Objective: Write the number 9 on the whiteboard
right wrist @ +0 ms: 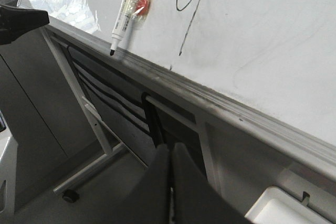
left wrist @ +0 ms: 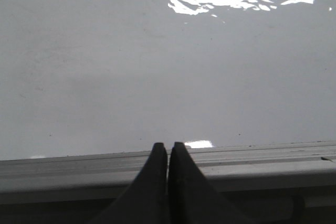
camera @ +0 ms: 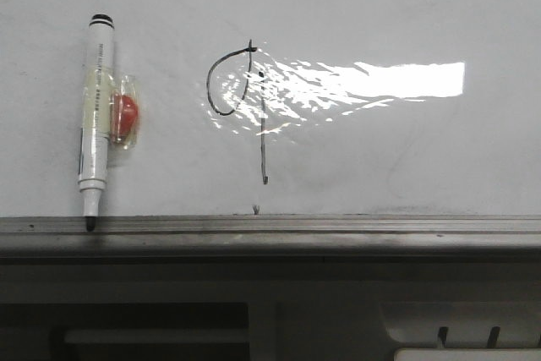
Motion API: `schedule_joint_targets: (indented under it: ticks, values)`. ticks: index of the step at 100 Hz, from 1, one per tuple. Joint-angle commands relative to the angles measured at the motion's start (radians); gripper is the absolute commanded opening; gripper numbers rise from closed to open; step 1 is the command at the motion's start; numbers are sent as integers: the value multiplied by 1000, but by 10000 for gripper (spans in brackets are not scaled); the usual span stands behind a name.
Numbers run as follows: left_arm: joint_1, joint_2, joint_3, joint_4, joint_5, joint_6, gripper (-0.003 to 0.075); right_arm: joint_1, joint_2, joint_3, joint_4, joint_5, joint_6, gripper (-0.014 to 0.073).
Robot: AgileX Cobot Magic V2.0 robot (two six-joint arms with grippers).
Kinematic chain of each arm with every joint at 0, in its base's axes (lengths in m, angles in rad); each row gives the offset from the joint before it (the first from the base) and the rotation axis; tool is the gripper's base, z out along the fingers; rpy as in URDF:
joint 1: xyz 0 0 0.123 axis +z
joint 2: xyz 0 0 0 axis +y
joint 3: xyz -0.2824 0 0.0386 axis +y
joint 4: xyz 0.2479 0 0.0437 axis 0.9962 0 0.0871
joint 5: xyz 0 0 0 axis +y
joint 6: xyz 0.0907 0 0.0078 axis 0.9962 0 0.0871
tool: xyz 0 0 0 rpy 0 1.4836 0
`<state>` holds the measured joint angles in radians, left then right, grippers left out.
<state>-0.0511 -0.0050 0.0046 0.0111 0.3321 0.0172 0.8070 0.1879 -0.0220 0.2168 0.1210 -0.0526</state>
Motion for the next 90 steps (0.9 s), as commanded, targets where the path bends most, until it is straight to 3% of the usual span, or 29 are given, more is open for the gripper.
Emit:
schedule_joint_targets:
  ticks: [1,70,75,90]
  values:
    - [-4,-27,40,-11,-53,2,-20,0,8,-27,-7,-82,-15,-69]
    - [-4,-27,40,-11,-53,2,-20,-8,8,-10,-16,-93,-15,-69]
    - [-4,-27,40,-11,-53,2,-20,-26,8,7,-40,-137,-15,-69]
    - [-4,-27,40,-11,-53,2,-20,-134,8,59,-133,-462,-15,-69]
